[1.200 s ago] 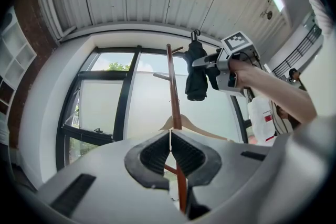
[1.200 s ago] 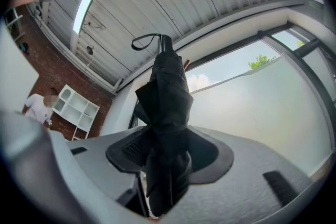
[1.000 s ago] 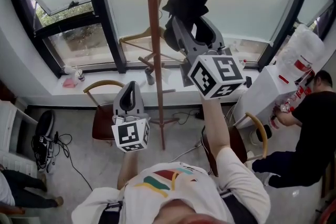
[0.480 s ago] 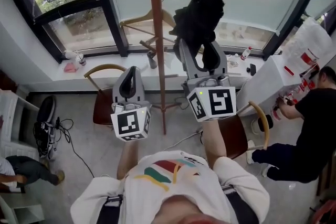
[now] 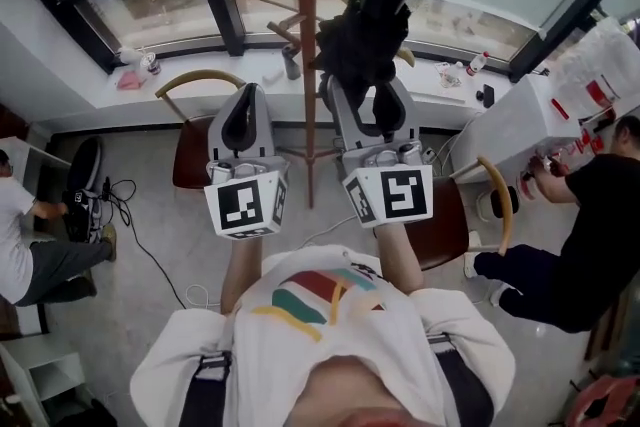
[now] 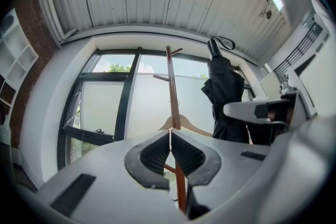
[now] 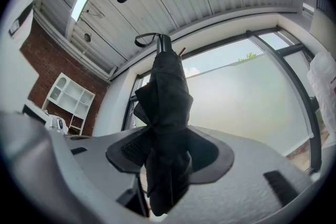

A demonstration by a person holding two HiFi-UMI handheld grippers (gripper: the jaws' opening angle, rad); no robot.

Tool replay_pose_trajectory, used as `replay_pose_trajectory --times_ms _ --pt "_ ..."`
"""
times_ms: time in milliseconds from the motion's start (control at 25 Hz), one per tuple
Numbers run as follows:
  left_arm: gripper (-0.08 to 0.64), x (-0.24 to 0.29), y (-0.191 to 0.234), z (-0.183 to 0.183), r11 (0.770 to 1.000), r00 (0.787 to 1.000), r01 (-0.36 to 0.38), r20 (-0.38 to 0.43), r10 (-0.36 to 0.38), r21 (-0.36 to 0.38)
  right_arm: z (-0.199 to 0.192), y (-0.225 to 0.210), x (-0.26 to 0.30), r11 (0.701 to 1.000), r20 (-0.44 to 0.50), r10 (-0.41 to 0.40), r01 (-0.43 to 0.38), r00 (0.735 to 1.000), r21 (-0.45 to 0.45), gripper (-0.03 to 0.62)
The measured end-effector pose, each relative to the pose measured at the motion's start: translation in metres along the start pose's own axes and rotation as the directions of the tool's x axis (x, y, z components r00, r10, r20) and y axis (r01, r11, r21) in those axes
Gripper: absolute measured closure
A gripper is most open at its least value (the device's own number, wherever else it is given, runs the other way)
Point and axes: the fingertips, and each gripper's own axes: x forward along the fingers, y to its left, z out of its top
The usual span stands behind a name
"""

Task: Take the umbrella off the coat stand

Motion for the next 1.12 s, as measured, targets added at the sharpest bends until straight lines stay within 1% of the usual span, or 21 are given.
replay_pose_trajectory --times_ms 160,280,360,440,600,800,1120 --pt "0.549 -0.005 -0.003 -0.004 1.0 1.0 -0.007 -0.024 0.007 -0.015 -0.024 0.008 -0.011 1.0 -0.064 0.023 -0.023 0.998 0.0 0.39" --pt "0.549 -0.007 -0.005 -0.006 1.0 0.999 -0.011 -0.043 0.01 -0.023 -0.037 0.012 -0.018 0.999 -0.098 0.037 -0.035 0.994 0.02 0.39" --pt "0.549 -0.008 -0.008 -0.007 1.0 0.999 -0.003 -0.038 0.003 -0.024 -0.043 0.013 -0.023 0.999 -0.116 0.039 -0.035 0.992 0.035 0.39" --pt "0.549 -0.009 -0.011 -0.007 1.0 0.999 0.003 -0.031 -0.004 -0.026 -0.049 0.013 -0.026 0.998 -0.129 0.041 -0.034 0.991 0.057 0.39" --pt "0.549 -0.009 -0.019 -0.007 1.0 0.999 0.015 -0.043 -0.017 -0.028 -0.063 0.016 -0.029 0.991 -0.143 0.063 -0.045 0.988 0.129 0.39" --pt "0.549 -0.011 -0.026 -0.007 0.999 0.999 0.032 -0.036 -0.033 -0.028 -0.072 0.014 -0.033 0.992 -0.171 0.05 -0.029 0.984 0.126 0.39" --pt "0.549 -0.014 -0.025 -0.006 0.999 0.999 0.028 -0.031 -0.029 -0.027 -0.074 0.013 -0.035 0.992 -0.184 0.047 -0.025 0.982 0.121 0.39"
